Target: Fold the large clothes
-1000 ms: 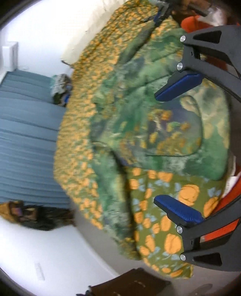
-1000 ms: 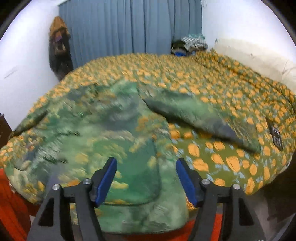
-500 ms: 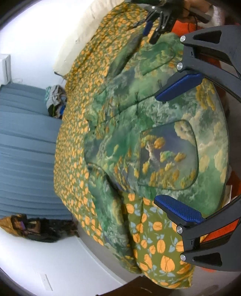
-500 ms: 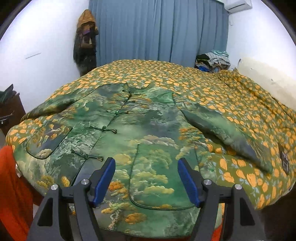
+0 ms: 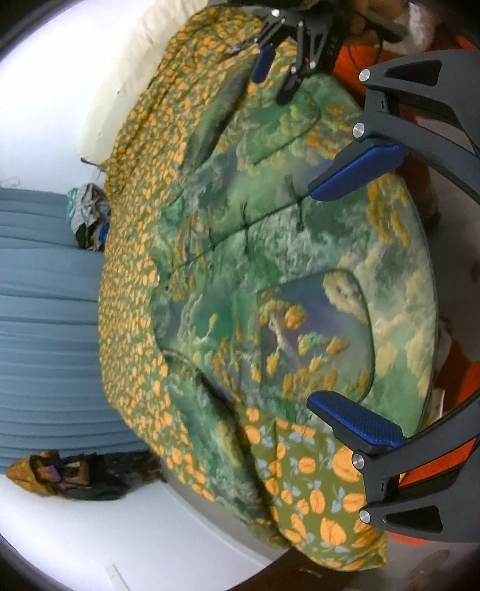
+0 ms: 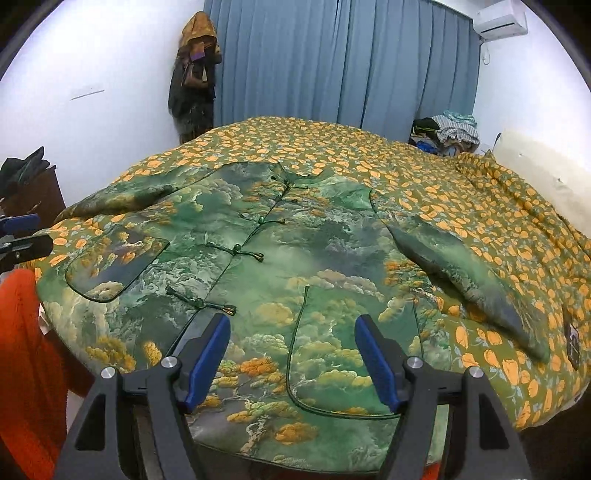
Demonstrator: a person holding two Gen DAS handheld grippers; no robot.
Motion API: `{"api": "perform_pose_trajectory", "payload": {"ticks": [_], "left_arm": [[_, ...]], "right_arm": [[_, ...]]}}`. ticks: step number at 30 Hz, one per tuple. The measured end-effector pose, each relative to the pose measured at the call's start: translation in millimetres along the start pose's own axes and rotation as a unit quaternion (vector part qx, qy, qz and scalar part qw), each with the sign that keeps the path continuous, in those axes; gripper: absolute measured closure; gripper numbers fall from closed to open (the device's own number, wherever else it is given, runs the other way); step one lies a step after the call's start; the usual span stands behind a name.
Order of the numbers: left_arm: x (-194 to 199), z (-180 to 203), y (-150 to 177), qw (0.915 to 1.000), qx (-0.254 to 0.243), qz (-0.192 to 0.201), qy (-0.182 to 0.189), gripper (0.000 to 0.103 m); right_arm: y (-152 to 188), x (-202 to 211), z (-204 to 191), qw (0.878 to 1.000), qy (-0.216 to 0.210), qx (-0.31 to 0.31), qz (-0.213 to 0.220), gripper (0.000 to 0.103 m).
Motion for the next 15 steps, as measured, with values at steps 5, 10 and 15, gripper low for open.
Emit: {"api": "perform_pose_trajectory", "payload": {"ticks": [5,10,15], "left_arm": [[6.5,8.5,3.5,1.0000,-0.001,-0.007,-0.003,0.001],[16.9,5.5,-0.1,0.9995,-0.001,-0.007,-0.032,0.001],[22.2,-2.6,1.1,0.9965,-0.001,-0.032,-0.077,0.001]], "right_arm": [[2.4,2.6,-0.2,1.000,0.020,0.001,0.005,0.031],[-5.2,3.9,4.2,0.999,0.034,-0.006,0.015,0.031],[-10.0,3.1,3.7,0.999,0.034,-0.016,0.011,0.031]]}}
Point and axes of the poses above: each gripper's, at about its wrist camera, not at the fingertips, and x roughly against the way its jaws point, z to its right, y to its underside, the point moved 3 cm from there along -x, roughly the way its jaws point, and after that the axes turned 15 degrees about -x, right-handed, at the moved point
